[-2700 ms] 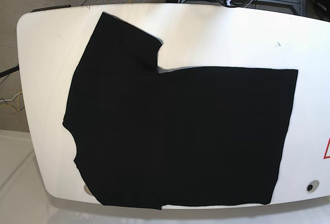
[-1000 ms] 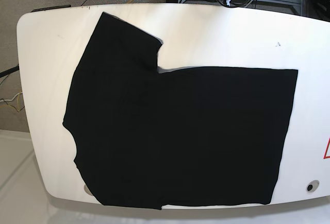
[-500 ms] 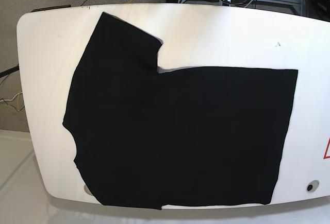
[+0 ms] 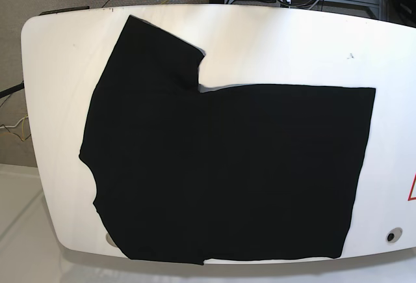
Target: Fold the T-shirt properly
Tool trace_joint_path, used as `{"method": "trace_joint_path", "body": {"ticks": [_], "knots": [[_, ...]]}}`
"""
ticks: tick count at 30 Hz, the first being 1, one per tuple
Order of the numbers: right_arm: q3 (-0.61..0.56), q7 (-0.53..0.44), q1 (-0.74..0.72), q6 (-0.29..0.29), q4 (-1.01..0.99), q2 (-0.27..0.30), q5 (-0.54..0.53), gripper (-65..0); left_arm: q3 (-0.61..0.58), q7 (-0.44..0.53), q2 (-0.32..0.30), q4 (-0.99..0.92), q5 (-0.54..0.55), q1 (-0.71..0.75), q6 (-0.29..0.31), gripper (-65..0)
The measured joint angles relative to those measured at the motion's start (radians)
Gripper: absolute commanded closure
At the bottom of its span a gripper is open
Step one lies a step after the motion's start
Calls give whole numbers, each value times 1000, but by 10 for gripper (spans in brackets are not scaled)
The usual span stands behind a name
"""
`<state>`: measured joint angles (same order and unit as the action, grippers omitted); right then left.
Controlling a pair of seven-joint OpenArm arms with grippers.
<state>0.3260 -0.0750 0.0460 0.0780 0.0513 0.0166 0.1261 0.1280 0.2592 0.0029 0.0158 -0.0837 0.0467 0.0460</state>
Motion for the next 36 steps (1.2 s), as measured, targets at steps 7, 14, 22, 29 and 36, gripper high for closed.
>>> {"method": "trace_joint_path", "body": {"ticks": [7, 14, 22, 29, 36], "knots": [[0, 0, 2, 0, 0, 0, 0, -9, 0, 23, 0, 0, 0, 0, 0, -2], [0, 0, 0, 0, -3, 0, 0, -8, 0, 60, 0, 0, 3, 2, 0, 0], [0, 0, 0, 0, 0, 0, 0, -8, -3, 64, 0, 1, 3, 3, 0, 0], [0, 0, 1, 0, 2, 0, 0, -7, -4, 63, -1, 1, 3, 3, 0, -17], [0, -2, 10, 0, 2, 1, 0, -7, -4, 22, -1, 1, 7, 6, -1, -105]]}}
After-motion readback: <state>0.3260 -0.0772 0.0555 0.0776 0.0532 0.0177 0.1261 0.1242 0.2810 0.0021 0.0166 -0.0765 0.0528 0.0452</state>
